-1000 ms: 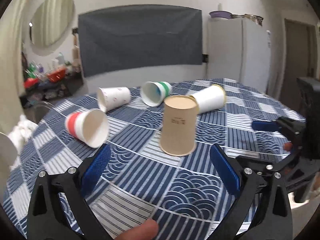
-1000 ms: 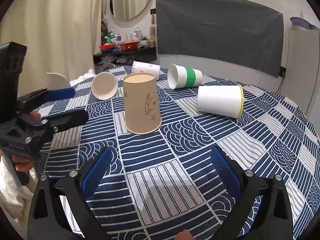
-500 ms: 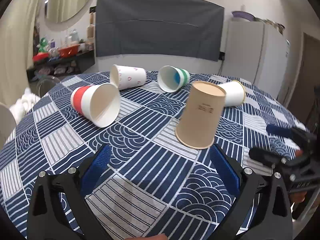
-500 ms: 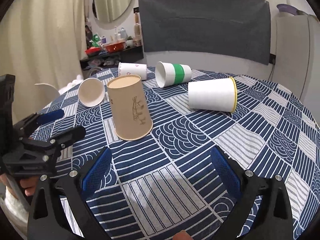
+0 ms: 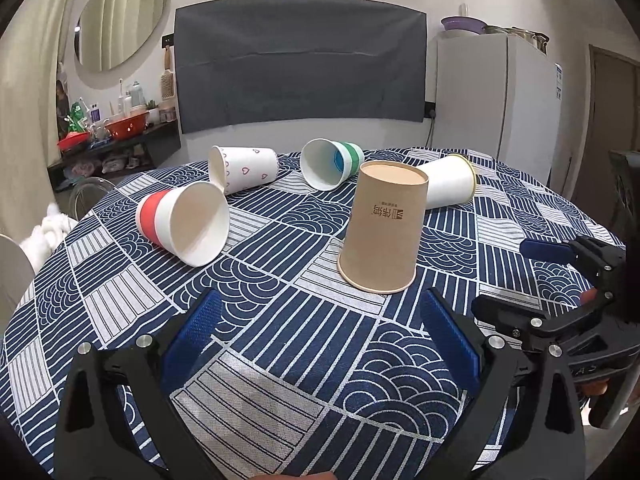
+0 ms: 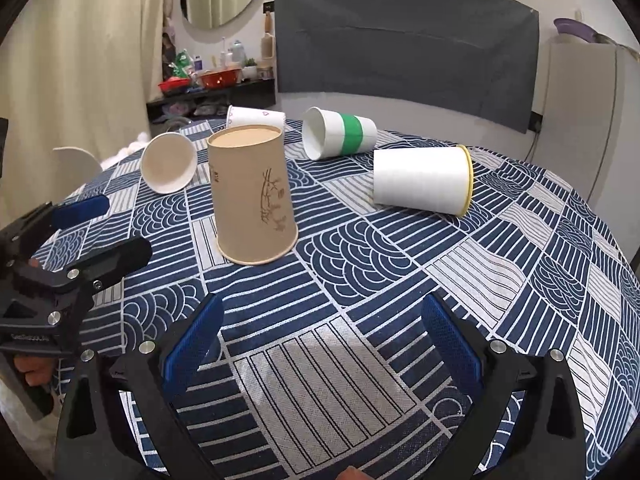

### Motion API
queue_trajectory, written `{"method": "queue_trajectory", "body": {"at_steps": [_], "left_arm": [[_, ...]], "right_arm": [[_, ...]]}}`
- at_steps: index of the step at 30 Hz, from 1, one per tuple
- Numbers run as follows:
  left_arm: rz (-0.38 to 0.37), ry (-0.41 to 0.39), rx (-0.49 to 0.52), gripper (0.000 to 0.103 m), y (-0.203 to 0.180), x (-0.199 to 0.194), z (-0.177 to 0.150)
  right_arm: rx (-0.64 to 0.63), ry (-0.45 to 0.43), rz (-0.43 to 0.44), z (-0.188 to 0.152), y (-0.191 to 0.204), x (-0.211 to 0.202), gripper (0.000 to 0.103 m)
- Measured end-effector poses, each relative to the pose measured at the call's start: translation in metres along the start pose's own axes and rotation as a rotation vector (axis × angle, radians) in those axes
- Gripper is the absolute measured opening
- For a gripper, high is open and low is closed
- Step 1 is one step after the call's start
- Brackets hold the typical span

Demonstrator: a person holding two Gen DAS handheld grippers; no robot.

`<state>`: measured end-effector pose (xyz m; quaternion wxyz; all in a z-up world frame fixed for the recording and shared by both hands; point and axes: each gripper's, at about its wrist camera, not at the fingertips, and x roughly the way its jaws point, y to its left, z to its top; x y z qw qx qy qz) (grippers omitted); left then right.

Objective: Flip cup upside down

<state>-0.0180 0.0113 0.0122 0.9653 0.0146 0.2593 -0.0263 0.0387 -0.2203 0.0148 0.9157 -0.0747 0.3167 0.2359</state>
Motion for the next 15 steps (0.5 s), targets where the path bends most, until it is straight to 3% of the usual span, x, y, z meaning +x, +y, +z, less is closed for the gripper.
{"method": "queue_trajectory", "body": {"at_steps": [15], "left_arm": [[-0.004, 0.013, -0.004, 0.097, 0.0005, 0.0020, 0.0002]], "right_arm": [[-0.010, 0.005, 0.002, -0.0003, 0.0028, -0.0004, 0.095]]}}
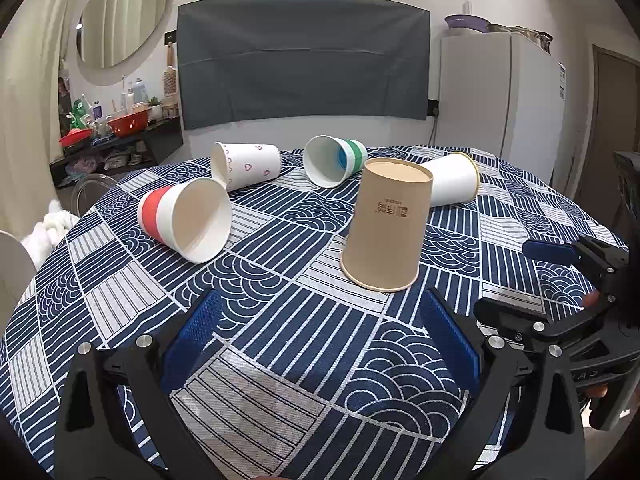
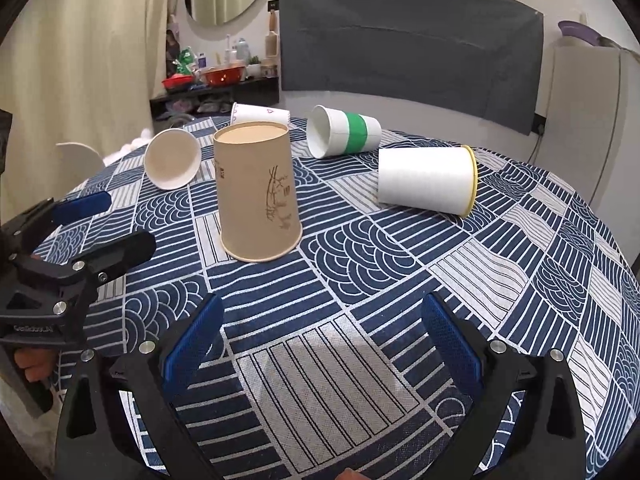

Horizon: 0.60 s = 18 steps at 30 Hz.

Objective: Flip cup upside down

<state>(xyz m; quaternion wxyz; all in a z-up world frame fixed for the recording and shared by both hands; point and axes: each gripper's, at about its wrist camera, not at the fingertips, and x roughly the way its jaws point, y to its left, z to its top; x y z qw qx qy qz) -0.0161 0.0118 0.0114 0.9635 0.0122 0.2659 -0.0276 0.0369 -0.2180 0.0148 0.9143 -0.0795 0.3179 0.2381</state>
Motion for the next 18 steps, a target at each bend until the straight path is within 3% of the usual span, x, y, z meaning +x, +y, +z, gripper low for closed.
{"method": "queue_trajectory", "body": {"at_steps": [18], "left_arm": [[-0.009, 0.005, -0.019, 0.097, 0.0037, 0.0010, -0.0002]], "right_arm": [[0.018, 0.004, 0.005, -0.0010, -0.0023, 0.0009, 0.095]]}}
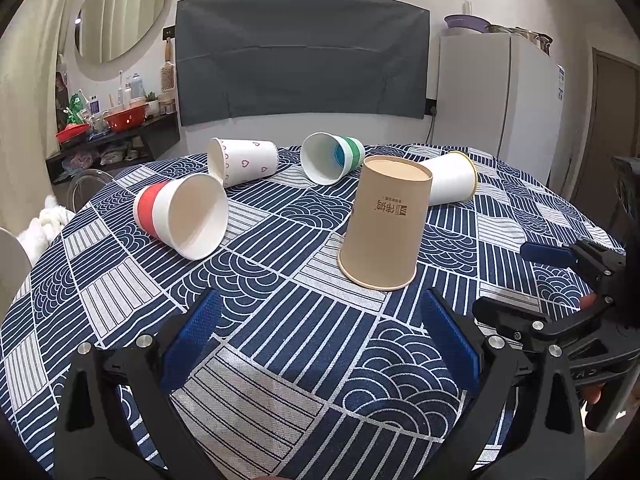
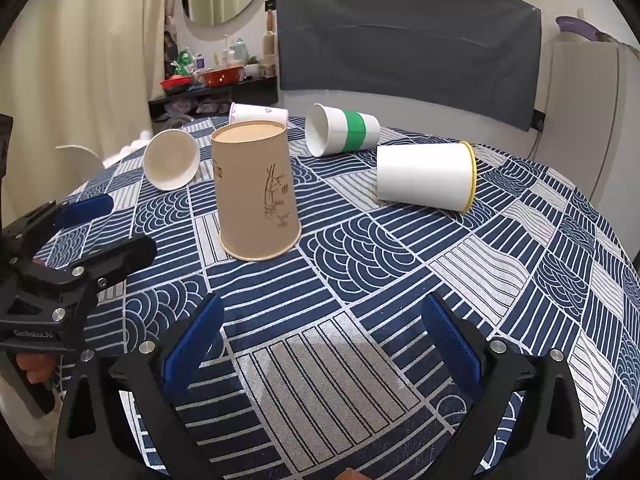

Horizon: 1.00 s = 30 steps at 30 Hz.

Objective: Flip cup upside down

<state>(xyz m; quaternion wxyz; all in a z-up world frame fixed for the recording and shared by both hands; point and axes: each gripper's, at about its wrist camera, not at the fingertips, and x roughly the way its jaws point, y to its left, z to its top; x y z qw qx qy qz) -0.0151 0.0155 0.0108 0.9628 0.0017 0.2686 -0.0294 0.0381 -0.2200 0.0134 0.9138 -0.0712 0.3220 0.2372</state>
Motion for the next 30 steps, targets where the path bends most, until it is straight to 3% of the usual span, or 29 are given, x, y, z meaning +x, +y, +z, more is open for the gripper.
{"method": "queue_trajectory", "body": {"at_steps": [30], "left_arm": [[-0.011, -0.015, 0.010, 0.097, -0.0020, -0.0024, -0.0002]], "right_arm": [[0.013, 0.001, 0.013, -0.0007, -0.0021, -0.0004, 0.095]]}}
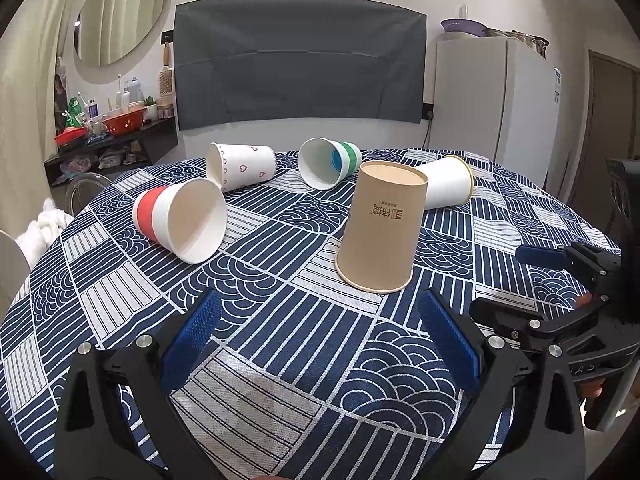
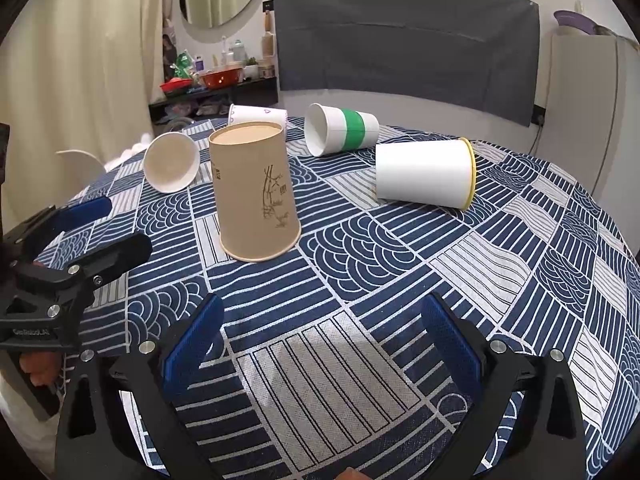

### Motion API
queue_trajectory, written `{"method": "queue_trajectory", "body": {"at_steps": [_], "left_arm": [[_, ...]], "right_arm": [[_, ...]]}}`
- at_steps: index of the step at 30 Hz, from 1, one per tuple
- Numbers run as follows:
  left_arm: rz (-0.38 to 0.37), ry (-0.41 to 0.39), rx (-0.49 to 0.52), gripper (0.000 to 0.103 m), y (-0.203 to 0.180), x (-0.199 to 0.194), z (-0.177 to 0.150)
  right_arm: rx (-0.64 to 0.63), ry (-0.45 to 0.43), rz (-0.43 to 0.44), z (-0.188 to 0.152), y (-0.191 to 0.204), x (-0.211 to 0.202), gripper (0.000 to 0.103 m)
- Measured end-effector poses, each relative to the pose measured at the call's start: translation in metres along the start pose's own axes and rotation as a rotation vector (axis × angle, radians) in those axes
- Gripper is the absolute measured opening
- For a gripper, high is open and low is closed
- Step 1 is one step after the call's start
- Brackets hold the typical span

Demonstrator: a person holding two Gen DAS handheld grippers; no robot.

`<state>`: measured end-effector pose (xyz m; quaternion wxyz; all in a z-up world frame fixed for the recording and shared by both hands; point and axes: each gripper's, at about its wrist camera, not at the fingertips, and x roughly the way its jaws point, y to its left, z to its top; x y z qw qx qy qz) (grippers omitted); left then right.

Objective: Flip cup upside down

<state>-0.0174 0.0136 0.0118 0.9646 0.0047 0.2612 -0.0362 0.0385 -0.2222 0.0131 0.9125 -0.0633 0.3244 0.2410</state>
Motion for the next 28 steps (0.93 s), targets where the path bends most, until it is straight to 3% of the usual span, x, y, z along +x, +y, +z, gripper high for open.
{"method": "queue_trajectory", "body": {"at_steps": [12, 28], "left_arm": [[-0.005, 0.005, -0.002, 0.097, 0.0004, 0.0008, 0.0001], [-0.020, -0.002, -0.040, 0.097, 0.0059, -0.0005, 0.0002]], "right_arm": [[0.018, 0.029, 0.023, 0.0014, -0.0034, 0.0049, 0.095], [0.009, -0.013, 0.026, 0.0009, -0.0010, -0.0005, 0.095]]}}
